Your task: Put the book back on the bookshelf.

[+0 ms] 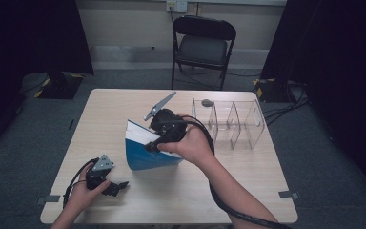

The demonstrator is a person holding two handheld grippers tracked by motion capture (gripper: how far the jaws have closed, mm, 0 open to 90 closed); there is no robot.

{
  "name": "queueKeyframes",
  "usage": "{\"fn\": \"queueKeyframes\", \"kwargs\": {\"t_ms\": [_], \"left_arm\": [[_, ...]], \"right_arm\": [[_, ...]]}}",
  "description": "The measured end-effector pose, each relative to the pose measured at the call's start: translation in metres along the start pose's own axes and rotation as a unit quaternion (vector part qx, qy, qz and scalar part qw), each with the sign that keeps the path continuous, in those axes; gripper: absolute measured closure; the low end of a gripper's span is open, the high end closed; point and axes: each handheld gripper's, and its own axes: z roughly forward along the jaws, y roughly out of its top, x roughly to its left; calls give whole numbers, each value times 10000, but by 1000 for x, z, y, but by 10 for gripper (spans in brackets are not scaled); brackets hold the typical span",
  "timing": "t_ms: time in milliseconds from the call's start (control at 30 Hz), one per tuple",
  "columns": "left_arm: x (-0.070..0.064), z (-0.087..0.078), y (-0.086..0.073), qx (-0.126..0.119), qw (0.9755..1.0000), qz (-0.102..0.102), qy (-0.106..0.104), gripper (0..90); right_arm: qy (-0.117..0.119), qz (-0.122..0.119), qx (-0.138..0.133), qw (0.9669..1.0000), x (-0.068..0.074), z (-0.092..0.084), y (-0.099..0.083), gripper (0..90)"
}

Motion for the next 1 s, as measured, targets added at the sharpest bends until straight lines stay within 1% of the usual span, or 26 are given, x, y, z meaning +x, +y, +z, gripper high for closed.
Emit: {"fn": "queueKeyframes", "kwargs": {"t_ms": [67,133,300,433,467,533,633,733,767,800,900,1000], "left_arm": [[0,0,0,-2,10000,0,-1,0],[0,0,0,-1,10000,-1,-1,0],[0,0,0,-4,10000,28,10,0],[0,0,0,-1,10000,29,10,0],[0,0,0,-1,10000,31,12,0],[0,0,0,0,10000,31,9,0],[0,0,0,-3,10000,26,9,0],[0,0,0,-1,10000,30,10,0],[0,0,0,0,10000,32,10,0],[0,0,0,-3,10000,28,13,0],[0,0,0,-2,10000,27,10,0],[0,0,0,-4,10000,24,12,0]], "right_arm": [[-66,-45,-28,10000,-1,1,3,595],[-119,-154,-30,9998,-3,3,7,586],[-152,-233,-136,9995,-8,6,9,577],[-225,-459,-226,9984,-12,7,11,565],[-242,-469,-226,9983,-12,7,12,561],[-303,-619,-231,9974,-14,9,15,559],[-316,-641,-252,9971,-17,10,16,554],[-351,-762,-329,9959,-18,12,15,545],[-366,-722,-356,9961,-19,12,15,543],[-373,-750,-391,9957,-20,13,15,545],[-317,-835,-448,9950,-22,14,15,545],[-326,-864,-453,9947,-24,14,15,540]]}}
